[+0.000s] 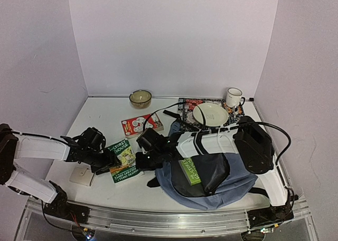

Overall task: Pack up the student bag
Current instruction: Pick up the book from the center of the board.

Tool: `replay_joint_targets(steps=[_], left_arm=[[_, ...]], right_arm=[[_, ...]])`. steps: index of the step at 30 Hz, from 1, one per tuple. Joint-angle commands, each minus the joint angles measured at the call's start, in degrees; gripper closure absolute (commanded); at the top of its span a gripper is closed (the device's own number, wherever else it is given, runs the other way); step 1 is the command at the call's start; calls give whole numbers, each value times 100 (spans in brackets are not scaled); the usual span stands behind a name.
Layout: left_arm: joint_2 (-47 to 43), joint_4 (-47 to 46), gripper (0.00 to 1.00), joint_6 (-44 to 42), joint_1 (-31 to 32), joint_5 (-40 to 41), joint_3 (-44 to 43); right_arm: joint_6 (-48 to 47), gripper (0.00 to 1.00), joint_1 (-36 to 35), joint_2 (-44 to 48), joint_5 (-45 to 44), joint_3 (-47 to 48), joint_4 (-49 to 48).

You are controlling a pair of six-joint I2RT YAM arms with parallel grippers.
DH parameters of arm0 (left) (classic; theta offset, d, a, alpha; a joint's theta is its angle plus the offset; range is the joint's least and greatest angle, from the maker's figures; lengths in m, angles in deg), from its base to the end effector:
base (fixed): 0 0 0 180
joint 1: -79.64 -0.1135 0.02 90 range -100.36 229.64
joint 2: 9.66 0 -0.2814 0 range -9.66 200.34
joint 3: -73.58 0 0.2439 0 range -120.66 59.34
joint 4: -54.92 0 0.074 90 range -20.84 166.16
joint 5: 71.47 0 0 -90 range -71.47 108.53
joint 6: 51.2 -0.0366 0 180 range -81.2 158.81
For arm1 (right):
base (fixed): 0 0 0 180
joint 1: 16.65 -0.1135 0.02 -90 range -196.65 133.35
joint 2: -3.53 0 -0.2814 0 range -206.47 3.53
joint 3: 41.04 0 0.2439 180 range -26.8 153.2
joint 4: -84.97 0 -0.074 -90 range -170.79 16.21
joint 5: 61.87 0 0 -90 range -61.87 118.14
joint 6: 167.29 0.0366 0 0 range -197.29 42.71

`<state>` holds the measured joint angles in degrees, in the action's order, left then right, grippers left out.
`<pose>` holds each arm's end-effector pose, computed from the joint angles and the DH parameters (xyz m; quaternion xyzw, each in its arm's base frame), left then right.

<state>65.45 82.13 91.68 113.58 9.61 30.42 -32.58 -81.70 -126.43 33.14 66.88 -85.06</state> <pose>0.1720 -0.1226 0.1618 -0.1377 0.9514 -0.2366 0.1411 0.2167 0.4732 0.1791 -0.1751 0.8564 0.4181 0.2473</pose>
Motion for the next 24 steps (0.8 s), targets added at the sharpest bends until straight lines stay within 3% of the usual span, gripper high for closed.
replay_joint_targets(steps=[1, 3, 14, 24], left_arm=[[-390, -496, 32, 395, 86, -466, 46], [-605, -493, 29, 512, 86, -350, 38], [-1735, -504, 2, 1417, 89, 111, 295], [-2392, -668, 1, 2046, 99, -4, 757]], right_arm=[[70, 95, -90, 463, 330, -189, -550], [133, 100, -78, 624, 360, -311, -672], [745, 100, 3, 1630, 217, -1068, -1418], [1791, 100, 57, 2257, -192, -1689, -2264]])
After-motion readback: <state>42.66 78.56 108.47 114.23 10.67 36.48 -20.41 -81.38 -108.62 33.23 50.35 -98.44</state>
